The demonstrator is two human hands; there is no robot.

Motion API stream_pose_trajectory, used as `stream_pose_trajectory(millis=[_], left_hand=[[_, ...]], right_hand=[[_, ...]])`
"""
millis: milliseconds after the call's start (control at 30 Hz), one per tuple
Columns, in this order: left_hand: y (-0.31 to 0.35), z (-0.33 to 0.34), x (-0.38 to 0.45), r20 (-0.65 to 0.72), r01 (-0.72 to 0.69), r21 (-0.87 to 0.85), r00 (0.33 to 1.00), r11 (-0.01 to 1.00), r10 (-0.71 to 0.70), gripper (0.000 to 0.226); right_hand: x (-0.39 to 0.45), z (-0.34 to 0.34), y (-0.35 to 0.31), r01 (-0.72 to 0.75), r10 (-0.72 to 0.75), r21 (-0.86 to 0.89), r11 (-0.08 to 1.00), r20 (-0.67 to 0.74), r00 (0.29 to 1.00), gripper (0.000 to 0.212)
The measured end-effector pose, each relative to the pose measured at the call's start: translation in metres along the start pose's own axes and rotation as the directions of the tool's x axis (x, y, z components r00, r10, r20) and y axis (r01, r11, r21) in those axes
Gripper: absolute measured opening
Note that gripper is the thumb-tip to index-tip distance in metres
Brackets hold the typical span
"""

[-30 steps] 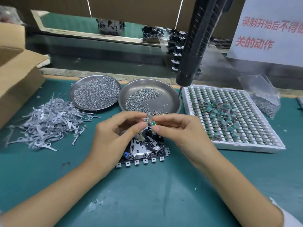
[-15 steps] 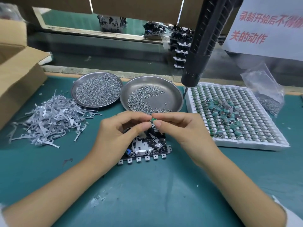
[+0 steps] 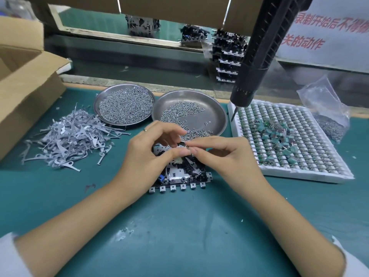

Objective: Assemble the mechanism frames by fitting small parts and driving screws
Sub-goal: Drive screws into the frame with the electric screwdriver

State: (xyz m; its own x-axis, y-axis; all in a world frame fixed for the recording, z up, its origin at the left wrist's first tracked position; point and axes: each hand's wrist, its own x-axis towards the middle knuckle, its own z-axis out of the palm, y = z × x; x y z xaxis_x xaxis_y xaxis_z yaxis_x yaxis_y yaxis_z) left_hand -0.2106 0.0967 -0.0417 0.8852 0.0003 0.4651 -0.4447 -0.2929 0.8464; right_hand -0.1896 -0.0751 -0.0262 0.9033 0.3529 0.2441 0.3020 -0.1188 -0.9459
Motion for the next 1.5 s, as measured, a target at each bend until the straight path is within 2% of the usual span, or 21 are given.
stream_pose_trajectory(millis=[133,434,667,767,868,968,1135,1235,1335,1435,1502], left_hand=[[0.005,-0.006,0.001,0.086,-0.056,0.092,0.995,0.994,0.048,0.031],[0.009,-0.016,0.002,0.224,-0.026,0.128,0.975,0.991,-0.003,0.035],[0.004,-0.025,-0.009,0.259,0.046,0.128,0.963,0.991,-0.078,0.037],[0.002,-0.033,-0.012,0.223,0.116,0.070,0.966,0.991,-0.129,0.029],[-0.001,-0.038,-0.016,0.107,0.170,0.015,0.980,0.985,-0.170,0.016],[-0.002,-0.037,-0.018,0.032,0.182,0.012,0.983,0.983,-0.182,0.013],[-0.001,-0.031,-0.022,0.044,0.145,0.106,0.988,0.984,-0.150,0.015],[0.000,-0.029,-0.026,0.119,0.021,0.217,0.992,0.976,-0.048,0.014],[0.000,-0.028,-0.030,0.224,-0.102,0.310,0.974,0.945,0.032,0.025],[-0.003,-0.026,-0.032,0.267,-0.161,0.387,0.962,0.908,0.057,0.036],[-0.004,-0.025,-0.032,0.266,-0.182,0.407,0.961,0.895,0.075,0.037]], right_hand=[[-0.004,-0.001,-0.003,0.011,-0.010,-0.045,0.999,0.011,1.000,0.025],[-0.008,-0.004,-0.004,-0.012,0.019,-0.096,0.995,0.071,0.997,0.018],[-0.014,0.004,0.003,0.096,-0.068,-0.241,0.966,0.121,0.990,0.025],[-0.015,0.009,0.007,0.199,-0.157,-0.344,0.918,0.145,0.977,0.023],[-0.017,0.014,0.012,0.296,-0.249,-0.407,0.864,0.166,0.954,0.016],[-0.019,0.016,0.015,0.354,-0.316,-0.459,0.815,0.162,0.935,0.013],[-0.019,0.017,0.018,0.426,-0.390,-0.533,0.731,0.186,0.902,0.012],[-0.018,0.018,0.018,0.469,-0.410,-0.575,0.671,0.239,0.880,0.011],[-0.020,0.016,0.015,0.425,-0.342,-0.534,0.730,0.254,0.905,0.013],[-0.019,0.013,0.011,0.234,-0.162,-0.454,0.860,0.192,0.968,0.022],[-0.018,0.013,0.008,0.177,-0.109,-0.416,0.892,0.181,0.977,0.023]])
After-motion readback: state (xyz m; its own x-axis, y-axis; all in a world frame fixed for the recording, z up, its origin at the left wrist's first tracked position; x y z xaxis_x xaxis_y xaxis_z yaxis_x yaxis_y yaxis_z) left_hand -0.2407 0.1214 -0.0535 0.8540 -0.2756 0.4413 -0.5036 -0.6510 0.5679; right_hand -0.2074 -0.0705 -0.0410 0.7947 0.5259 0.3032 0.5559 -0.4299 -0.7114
